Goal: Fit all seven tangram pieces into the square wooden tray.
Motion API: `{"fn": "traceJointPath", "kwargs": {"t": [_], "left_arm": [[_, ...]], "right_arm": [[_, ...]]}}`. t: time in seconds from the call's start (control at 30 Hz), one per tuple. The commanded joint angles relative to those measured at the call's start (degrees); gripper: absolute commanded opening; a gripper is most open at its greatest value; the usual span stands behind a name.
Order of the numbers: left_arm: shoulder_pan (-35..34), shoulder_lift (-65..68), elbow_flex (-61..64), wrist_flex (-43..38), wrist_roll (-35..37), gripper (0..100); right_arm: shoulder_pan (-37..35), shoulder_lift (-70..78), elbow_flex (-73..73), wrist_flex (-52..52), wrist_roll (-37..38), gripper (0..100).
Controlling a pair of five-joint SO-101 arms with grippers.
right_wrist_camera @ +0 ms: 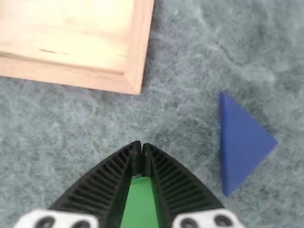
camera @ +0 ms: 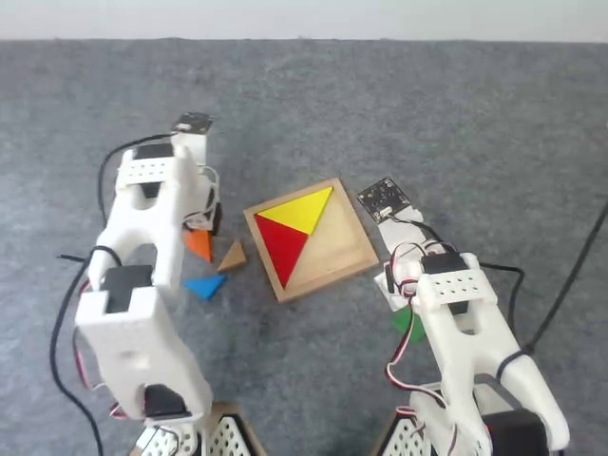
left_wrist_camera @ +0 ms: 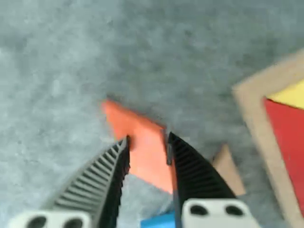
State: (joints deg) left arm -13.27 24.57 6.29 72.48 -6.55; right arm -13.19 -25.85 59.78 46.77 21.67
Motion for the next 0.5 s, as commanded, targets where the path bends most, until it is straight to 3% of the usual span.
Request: {"fn": "traceJointPath", "kwargs": {"t": [0.0, 0.47], "left_arm": [[-2.64, 0.7, -1.1, -0.09, -2.2, 13], [-4.13, 1.23, -1.19, 1.41, -4.22, 14]], "right_arm": [[-0.4, -2.24, -0.18, -0.75, 0.26, 2.8], [-0.4, -2.24, -0.18, -0.92, 0.35, 2.8]]}}
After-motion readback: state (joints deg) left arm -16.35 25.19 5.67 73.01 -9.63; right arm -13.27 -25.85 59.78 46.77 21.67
